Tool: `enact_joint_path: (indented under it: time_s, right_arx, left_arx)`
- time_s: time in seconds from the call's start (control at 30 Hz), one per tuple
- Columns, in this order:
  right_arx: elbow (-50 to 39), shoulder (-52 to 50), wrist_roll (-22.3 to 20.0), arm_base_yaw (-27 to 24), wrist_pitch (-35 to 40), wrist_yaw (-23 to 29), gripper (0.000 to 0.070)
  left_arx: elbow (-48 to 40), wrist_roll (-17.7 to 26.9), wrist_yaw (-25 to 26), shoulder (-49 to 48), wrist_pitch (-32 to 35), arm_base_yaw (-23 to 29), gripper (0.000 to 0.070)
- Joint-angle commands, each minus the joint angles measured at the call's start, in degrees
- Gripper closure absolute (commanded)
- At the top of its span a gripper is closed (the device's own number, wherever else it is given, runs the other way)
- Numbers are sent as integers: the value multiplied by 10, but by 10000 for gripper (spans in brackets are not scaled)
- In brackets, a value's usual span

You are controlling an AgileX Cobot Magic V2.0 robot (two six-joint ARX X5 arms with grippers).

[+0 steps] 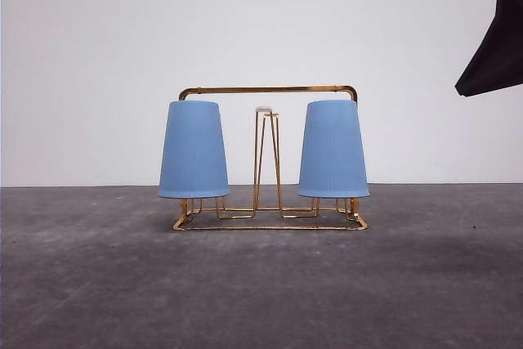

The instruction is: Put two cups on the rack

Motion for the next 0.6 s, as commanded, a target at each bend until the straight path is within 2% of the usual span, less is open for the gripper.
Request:
enact_joint_path:
  time_s: [0.0,0.2,0.4,0.57]
  right_arx:
    - [7,2,-4,3,7,0,681]
    - [7,2,-4,3,8,0,681]
    - [7,2,-4,2,9,0,681]
    - [7,2,-4,2,9,0,682]
  left_arx:
    - [8,7,-1,1,6,-1,700]
    - [-16,22,1,-35,31,17,700]
    - [-166,21,0,-182,186,86,700]
    - [-254,21,-7,-282,209,124,700]
